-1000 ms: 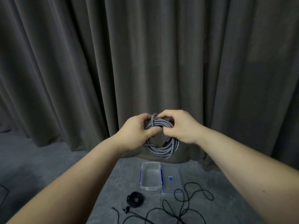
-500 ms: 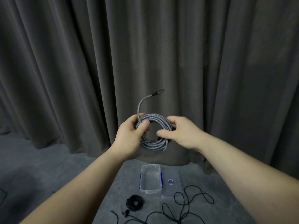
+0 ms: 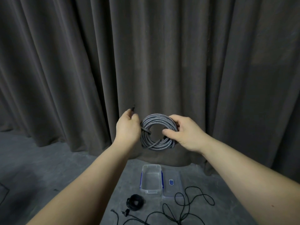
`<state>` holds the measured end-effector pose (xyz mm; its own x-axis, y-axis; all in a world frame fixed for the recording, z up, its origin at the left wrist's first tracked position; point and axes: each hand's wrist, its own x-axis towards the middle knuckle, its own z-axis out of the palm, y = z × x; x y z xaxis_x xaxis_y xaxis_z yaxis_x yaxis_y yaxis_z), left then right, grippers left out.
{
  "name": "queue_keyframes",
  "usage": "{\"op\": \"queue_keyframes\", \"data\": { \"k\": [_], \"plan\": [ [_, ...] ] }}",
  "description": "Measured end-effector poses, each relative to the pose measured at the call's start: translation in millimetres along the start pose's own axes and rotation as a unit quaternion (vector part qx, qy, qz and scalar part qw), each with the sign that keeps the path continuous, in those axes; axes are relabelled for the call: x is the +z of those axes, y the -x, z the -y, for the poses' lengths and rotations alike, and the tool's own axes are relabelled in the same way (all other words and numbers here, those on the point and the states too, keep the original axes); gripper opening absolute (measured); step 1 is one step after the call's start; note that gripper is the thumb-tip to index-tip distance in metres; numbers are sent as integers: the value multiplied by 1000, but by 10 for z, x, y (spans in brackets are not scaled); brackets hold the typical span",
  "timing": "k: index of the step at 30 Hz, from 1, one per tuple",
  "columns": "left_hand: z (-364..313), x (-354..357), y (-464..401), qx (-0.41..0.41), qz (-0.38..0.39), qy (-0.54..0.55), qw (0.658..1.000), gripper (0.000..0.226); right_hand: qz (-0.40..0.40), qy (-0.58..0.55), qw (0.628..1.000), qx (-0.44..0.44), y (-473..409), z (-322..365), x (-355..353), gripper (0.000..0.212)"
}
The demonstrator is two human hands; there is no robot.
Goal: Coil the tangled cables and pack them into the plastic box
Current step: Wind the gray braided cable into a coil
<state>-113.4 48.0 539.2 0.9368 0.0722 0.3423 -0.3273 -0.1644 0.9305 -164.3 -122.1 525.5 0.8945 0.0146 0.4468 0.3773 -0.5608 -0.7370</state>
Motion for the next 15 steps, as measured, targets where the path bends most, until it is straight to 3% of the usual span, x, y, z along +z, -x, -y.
{"op": "queue_keyframes", "data": {
  "k": [7,15],
  "plan": [
    [-85,-4,87,-127,88,124,980,34,-52,-91,995,7,14,-2,54,15],
    [-110,8,118,-154,75,98,980,33,-71,-89,993,7,-20,31,82,12]
  ]
}}
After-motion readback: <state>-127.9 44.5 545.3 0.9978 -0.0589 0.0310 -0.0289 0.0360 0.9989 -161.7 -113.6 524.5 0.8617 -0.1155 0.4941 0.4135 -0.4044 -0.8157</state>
